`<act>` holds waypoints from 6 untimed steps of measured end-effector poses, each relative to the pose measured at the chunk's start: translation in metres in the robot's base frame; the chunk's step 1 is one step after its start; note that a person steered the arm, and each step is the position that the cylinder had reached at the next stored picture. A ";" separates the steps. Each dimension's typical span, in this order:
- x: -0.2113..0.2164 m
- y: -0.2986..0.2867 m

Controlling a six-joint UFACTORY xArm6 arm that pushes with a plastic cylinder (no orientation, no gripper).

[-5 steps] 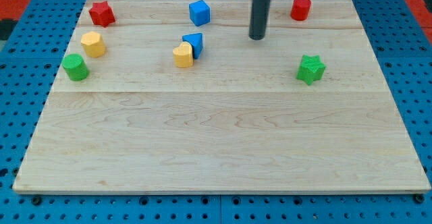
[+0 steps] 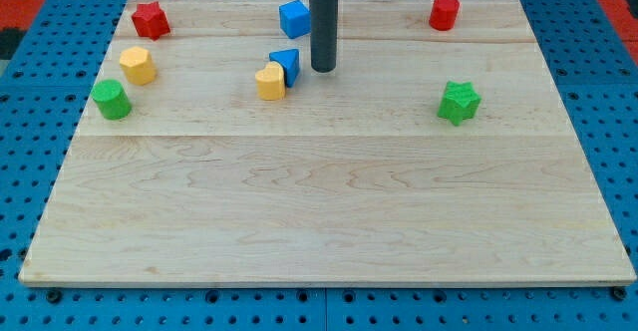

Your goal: Move the blue triangle right to the yellow hexagon

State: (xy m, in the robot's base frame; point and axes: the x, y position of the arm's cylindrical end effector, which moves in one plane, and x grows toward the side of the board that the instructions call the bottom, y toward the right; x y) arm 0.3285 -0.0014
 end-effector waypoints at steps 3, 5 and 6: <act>-0.010 -0.077; -0.027 -0.167; -0.027 -0.172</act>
